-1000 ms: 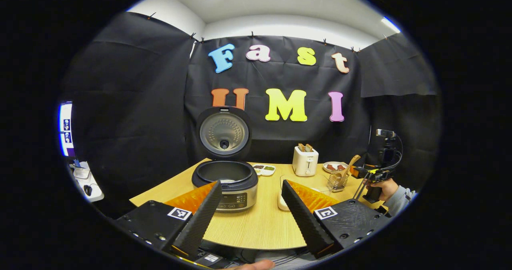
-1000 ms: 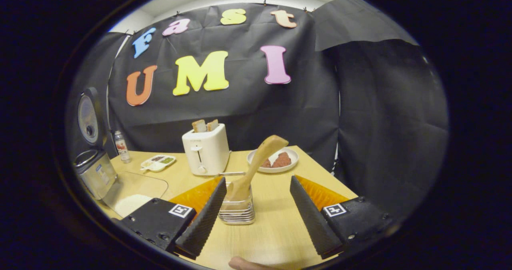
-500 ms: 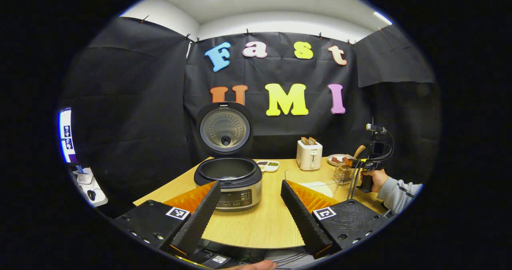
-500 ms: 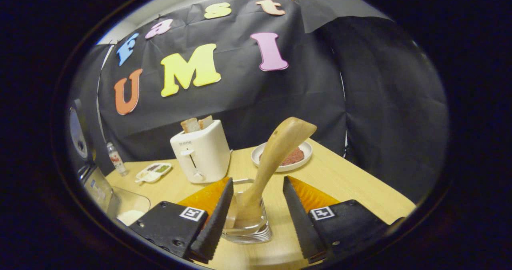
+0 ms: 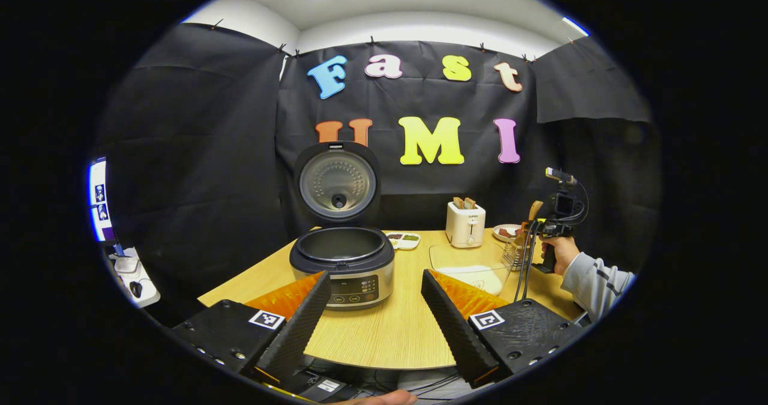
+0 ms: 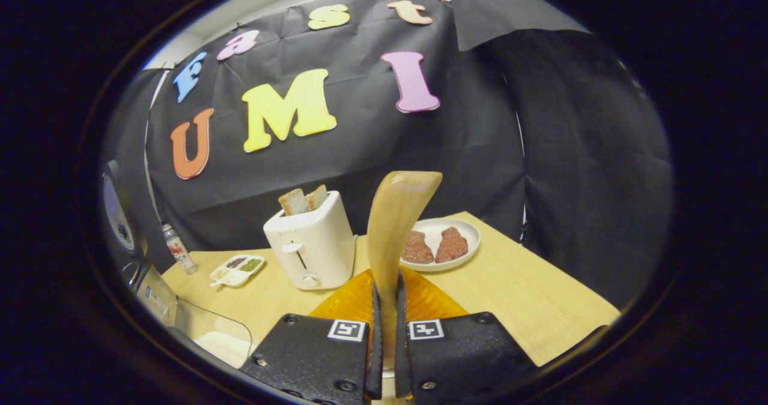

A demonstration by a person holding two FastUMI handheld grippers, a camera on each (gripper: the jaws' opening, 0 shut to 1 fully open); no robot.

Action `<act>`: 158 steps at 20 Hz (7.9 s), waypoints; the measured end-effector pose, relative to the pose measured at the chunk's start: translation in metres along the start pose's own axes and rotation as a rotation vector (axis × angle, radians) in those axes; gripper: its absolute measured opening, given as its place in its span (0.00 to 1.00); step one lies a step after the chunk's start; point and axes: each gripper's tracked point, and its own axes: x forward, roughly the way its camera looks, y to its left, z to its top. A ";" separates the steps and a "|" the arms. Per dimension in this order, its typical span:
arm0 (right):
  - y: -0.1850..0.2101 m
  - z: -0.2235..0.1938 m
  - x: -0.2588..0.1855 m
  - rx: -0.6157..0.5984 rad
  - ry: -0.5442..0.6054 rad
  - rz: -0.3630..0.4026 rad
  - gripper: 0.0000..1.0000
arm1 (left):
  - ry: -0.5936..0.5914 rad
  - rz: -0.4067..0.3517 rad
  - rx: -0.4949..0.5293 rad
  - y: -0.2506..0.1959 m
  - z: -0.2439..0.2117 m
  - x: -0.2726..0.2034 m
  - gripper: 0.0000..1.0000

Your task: Close the left gripper, press the button to open the rice cooker; take a wooden spoon from the chopstick holder with the right hand, scoop a spoonful of rice and pour it into the rice cooker, then put the wooden spoon back into the chopstick holder.

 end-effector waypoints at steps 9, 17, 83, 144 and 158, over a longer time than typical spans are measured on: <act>0.050 0.068 -0.070 -0.110 -0.120 0.107 0.08 | -0.014 -0.027 -0.028 -0.007 0.006 -0.014 0.96; 0.127 0.057 -0.118 -0.152 -0.076 0.213 0.08 | -0.044 -0.011 -0.035 0.008 0.012 -0.027 0.96; 0.201 -0.044 -0.110 1.372 0.406 0.597 0.09 | -0.061 0.017 -0.048 0.045 -0.007 -0.034 0.96; 0.479 0.023 -0.193 -0.458 -0.235 0.690 0.11 | -0.098 0.125 -0.014 0.131 -0.007 -0.102 0.96; 0.313 0.107 -0.136 -0.352 -0.217 0.453 0.12 | -0.122 0.082 0.003 0.089 0.006 -0.096 0.96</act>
